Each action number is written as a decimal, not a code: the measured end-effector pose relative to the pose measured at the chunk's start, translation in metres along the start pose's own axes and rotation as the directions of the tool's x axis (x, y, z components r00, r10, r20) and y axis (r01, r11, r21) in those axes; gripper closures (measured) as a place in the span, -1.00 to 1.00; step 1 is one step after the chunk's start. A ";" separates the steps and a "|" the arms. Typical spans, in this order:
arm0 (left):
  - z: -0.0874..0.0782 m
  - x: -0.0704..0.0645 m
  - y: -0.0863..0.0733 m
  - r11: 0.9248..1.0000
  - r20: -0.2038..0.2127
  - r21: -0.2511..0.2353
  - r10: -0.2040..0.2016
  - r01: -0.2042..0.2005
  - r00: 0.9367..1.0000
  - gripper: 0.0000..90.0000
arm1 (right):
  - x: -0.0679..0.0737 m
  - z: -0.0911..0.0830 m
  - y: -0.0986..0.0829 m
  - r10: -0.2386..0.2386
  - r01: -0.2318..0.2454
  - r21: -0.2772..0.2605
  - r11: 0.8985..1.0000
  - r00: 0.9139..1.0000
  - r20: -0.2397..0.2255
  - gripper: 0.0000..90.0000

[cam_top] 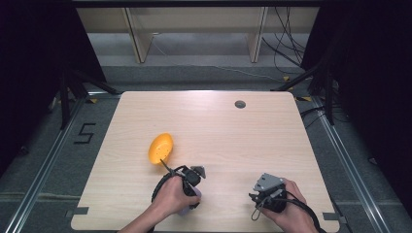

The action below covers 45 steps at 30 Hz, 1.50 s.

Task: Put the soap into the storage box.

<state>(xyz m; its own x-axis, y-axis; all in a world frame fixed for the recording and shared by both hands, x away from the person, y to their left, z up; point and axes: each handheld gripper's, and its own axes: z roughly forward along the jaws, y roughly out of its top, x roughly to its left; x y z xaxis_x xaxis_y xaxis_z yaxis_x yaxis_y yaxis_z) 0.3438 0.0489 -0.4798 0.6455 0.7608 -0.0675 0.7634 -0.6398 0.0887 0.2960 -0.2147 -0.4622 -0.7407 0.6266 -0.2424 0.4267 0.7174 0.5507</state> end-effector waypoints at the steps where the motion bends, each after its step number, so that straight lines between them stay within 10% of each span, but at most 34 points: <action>1: 0.000 0.000 0.000 1.000 0.000 0.000 0.000 0.000 1.000 0.04 | 0.000 0.000 0.000 0.000 0.000 -0.001 1.000 1.000 -0.001 0.04; 24: -0.003 0.000 -0.004 0.997 0.054 -0.028 0.071 -0.070 0.996 0.09 | 0.001 0.001 0.000 0.007 -0.006 0.007 1.000 1.000 -0.012 0.03; 45: -0.022 0.002 -0.010 0.982 0.018 -0.130 0.141 -0.137 0.990 0.09 | 0.000 0.000 0.000 0.012 -0.012 -0.002 1.000 1.000 -0.002 0.03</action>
<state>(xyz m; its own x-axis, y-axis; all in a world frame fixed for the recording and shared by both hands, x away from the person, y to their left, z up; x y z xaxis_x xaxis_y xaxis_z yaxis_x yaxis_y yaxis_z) 0.3369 0.0599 -0.4586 0.7468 0.6611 -0.0724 0.6580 -0.7185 0.2253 0.2954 -0.2146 -0.4620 -0.7366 0.6347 -0.2338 0.4345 0.7089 0.5555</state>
